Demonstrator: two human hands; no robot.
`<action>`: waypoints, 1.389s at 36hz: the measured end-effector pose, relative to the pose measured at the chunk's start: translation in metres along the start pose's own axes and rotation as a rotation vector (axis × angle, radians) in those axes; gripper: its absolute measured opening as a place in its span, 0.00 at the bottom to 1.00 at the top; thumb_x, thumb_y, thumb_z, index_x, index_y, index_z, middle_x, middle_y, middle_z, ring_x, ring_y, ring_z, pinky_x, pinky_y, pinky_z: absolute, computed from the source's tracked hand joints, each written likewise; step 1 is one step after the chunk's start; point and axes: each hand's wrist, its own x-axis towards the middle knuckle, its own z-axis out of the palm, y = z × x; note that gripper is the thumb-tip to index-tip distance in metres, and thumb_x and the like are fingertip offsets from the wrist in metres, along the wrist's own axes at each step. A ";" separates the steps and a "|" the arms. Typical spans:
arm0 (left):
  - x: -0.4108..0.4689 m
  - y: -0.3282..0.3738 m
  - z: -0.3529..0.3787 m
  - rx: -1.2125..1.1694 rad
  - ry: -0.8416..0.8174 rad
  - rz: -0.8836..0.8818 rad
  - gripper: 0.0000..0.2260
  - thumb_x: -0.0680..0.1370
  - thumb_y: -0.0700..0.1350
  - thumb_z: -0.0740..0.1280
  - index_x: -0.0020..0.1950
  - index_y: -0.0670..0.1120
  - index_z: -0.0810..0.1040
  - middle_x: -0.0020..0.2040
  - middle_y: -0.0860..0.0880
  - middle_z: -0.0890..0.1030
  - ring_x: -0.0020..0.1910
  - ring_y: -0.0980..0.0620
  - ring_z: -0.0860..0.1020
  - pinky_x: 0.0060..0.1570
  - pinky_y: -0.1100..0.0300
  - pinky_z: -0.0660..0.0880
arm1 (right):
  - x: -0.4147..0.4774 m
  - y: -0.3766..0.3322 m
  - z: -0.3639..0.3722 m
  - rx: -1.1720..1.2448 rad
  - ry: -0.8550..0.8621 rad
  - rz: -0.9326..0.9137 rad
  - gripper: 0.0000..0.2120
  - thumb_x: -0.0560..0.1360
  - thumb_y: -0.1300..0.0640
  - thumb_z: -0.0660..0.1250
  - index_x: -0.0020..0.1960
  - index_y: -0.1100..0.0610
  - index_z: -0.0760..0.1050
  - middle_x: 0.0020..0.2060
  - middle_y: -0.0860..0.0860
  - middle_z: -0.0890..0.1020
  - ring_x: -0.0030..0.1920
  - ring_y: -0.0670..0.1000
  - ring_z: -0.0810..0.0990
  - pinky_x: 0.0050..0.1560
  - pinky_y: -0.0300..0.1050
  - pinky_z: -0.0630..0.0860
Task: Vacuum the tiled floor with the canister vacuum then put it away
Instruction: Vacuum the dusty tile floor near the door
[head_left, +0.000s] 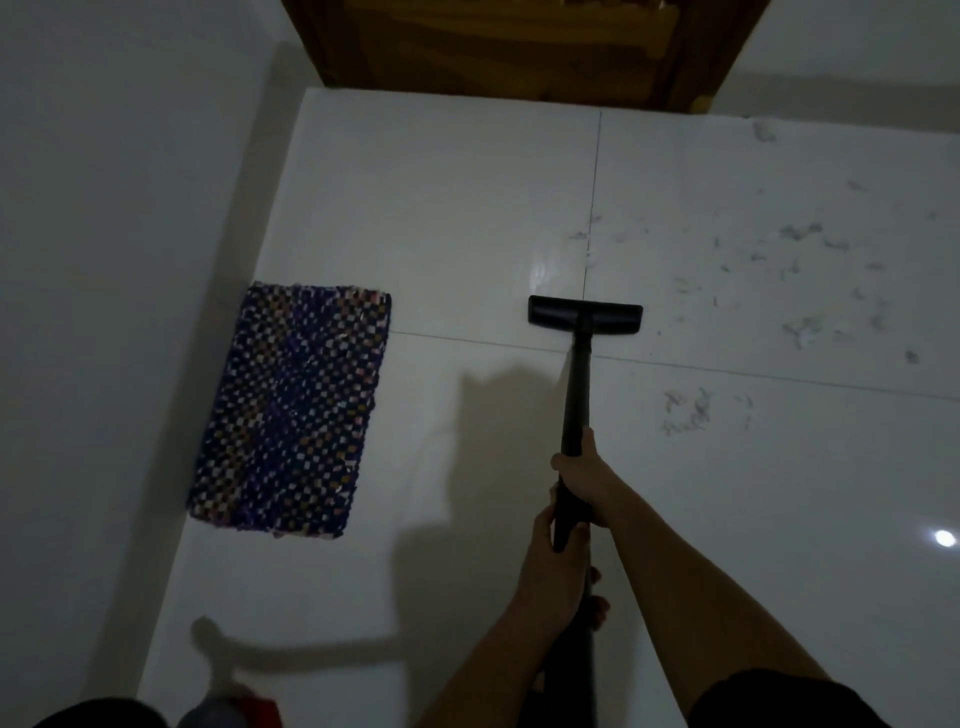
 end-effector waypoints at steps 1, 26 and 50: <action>0.005 0.008 0.002 -0.006 -0.002 -0.001 0.20 0.81 0.48 0.58 0.73 0.54 0.59 0.36 0.45 0.73 0.26 0.52 0.72 0.20 0.65 0.70 | 0.004 -0.008 -0.004 -0.009 0.000 -0.003 0.38 0.79 0.63 0.57 0.77 0.45 0.37 0.37 0.57 0.73 0.30 0.55 0.74 0.35 0.50 0.74; 0.125 0.196 0.041 0.175 -0.026 0.040 0.20 0.81 0.50 0.58 0.72 0.54 0.60 0.53 0.39 0.80 0.35 0.53 0.76 0.35 0.59 0.73 | 0.104 -0.194 -0.091 -0.035 0.074 0.011 0.37 0.79 0.63 0.57 0.77 0.47 0.38 0.54 0.63 0.73 0.33 0.53 0.74 0.30 0.43 0.71; 0.186 0.270 0.200 0.091 -0.076 0.018 0.20 0.81 0.49 0.58 0.72 0.55 0.59 0.34 0.48 0.75 0.23 0.57 0.73 0.22 0.65 0.73 | 0.153 -0.241 -0.265 -0.037 0.077 -0.009 0.38 0.79 0.61 0.58 0.77 0.44 0.37 0.51 0.62 0.74 0.32 0.54 0.75 0.32 0.46 0.73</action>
